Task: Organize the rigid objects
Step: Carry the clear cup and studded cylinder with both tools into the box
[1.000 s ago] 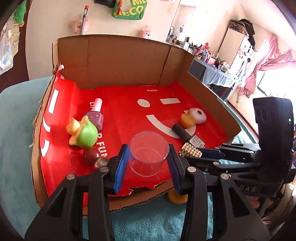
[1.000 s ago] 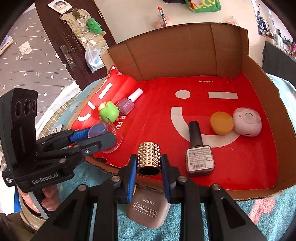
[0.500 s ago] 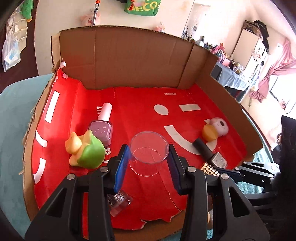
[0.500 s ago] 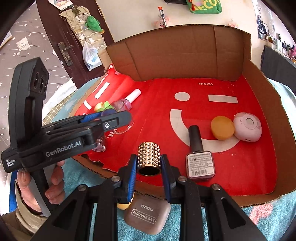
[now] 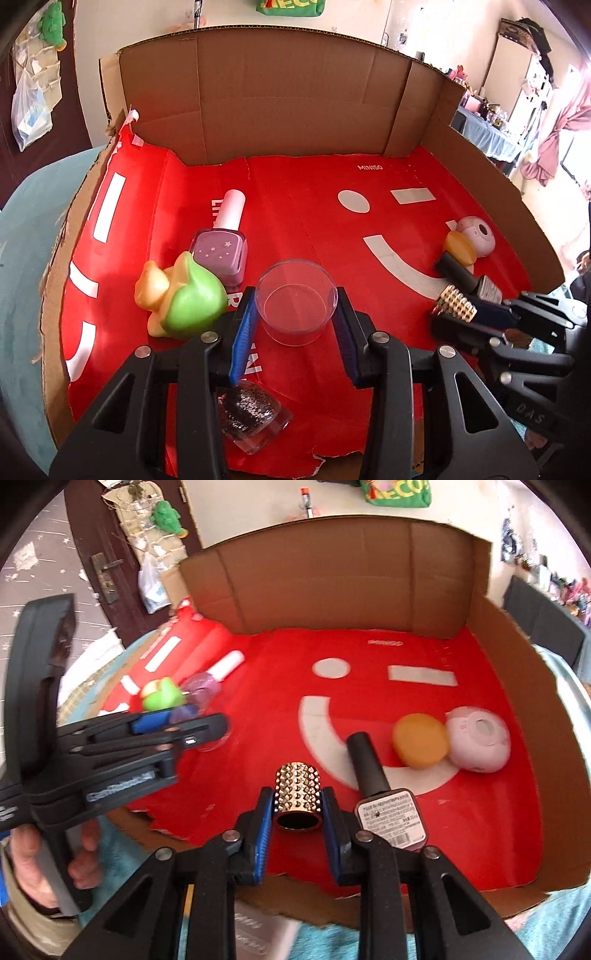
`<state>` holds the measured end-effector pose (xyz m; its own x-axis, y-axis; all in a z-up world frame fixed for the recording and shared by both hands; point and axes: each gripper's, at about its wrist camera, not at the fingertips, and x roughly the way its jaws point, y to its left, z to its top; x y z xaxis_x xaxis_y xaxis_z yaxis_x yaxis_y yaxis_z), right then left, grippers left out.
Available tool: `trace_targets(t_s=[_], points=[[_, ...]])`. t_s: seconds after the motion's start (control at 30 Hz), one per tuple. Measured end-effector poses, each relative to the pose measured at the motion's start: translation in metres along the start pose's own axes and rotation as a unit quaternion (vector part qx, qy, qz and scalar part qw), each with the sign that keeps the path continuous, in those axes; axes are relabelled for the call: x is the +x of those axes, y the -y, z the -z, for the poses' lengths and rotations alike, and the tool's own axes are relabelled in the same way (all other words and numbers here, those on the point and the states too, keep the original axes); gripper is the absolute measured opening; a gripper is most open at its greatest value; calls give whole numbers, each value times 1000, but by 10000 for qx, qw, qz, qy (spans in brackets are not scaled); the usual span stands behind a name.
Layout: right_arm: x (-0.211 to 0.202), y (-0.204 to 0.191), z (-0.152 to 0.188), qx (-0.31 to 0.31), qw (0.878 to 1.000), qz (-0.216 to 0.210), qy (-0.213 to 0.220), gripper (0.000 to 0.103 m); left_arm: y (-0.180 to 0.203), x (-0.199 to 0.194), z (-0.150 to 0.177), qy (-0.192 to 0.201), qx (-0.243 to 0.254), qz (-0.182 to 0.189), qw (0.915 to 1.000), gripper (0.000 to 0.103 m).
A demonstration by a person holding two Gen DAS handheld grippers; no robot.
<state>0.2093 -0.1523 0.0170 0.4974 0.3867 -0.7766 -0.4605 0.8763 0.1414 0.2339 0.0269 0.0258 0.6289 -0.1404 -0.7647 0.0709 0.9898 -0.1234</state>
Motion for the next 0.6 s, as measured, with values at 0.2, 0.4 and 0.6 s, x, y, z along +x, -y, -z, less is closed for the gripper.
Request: trace_targets(t_s=[0.2,0.4,0.6], points=[[2,7,-1,49,9997,230,66,27,0,1,0,-16,29,-28,10000,38],[2,8,-2,46,9997,244,73,27,2,3,-2,-19,14,-19,10000,38],[1,9,-1,57,9997,233,81,27,0,2,-2,-21,-24,8,10000,38]])
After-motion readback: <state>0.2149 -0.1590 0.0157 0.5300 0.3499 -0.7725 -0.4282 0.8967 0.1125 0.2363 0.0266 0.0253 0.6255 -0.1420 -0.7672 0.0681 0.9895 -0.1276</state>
